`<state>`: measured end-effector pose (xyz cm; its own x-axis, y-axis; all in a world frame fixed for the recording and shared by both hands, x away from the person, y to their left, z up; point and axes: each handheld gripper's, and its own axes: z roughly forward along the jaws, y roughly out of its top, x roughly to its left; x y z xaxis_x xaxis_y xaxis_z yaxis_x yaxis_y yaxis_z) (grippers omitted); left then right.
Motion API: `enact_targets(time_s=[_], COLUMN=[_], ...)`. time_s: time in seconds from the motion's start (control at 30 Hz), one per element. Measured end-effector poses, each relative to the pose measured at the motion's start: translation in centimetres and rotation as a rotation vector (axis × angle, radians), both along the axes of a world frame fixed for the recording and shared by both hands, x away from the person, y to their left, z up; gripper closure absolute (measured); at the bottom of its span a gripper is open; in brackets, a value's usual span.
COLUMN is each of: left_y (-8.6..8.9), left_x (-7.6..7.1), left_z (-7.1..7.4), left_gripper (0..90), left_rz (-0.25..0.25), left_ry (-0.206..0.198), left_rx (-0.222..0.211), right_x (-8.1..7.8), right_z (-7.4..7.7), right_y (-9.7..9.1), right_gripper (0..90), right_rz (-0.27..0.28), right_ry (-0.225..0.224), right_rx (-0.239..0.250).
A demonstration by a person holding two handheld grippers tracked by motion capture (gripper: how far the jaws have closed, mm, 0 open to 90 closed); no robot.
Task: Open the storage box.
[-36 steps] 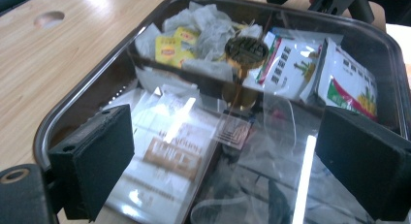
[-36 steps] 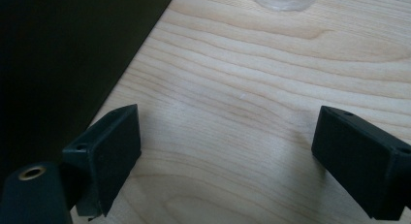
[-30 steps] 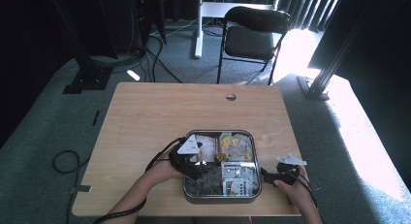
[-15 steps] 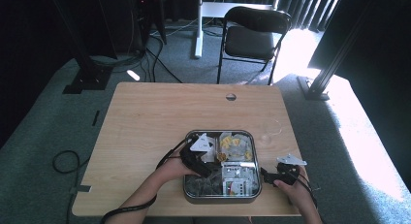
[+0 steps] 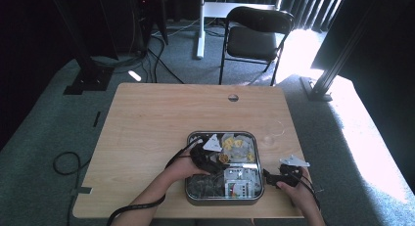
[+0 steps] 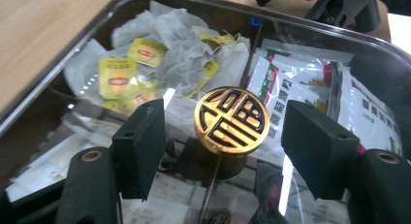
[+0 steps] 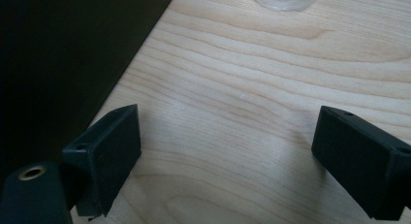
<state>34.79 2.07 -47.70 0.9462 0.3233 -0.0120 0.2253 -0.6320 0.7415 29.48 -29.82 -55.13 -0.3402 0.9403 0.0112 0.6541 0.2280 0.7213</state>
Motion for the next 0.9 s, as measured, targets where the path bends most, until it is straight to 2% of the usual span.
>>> enact_targets(time_s=[0.23, 0.37, 0.47, 0.53, 0.6, 0.9], left_y=[-0.53, -0.82, -0.88, -0.82, -0.87, -0.89], left_x=[0.15, 0.01, -0.18, -0.10, -0.24, -0.38], left_z=[-0.12, -0.16, -0.19, -0.13, -0.10, 0.35], left_gripper=[45.3, 49.5, 58.0, 58.5, 59.0, 59.5], left_rz=[0.004, 0.012, 0.001, 0.002, 0.006, 0.002], left_ry=[0.009, -0.007, -0.021, -0.010, -0.021, -0.023], left_rx=[-0.011, 0.006, 0.006, 0.004, 0.006, 0.017], right_x=[0.00, 0.00, 0.00, 0.00, 0.00, 0.00], right_z=[0.00, 0.00, 0.00, 0.00, 0.00, 0.00], right_y=[0.00, 0.00, 0.00, 0.00, 0.00, 0.00], right_gripper=[9.9, 9.9, 9.8, 9.8, 9.9, 9.8], right_rz=[0.000, 0.000, 0.000, 0.000, 0.000, 0.000], right_ry=[0.000, 0.000, 0.000, 0.000, 0.000, 0.000], right_rx=[0.000, 0.000, -0.001, 0.000, 0.000, 0.000])
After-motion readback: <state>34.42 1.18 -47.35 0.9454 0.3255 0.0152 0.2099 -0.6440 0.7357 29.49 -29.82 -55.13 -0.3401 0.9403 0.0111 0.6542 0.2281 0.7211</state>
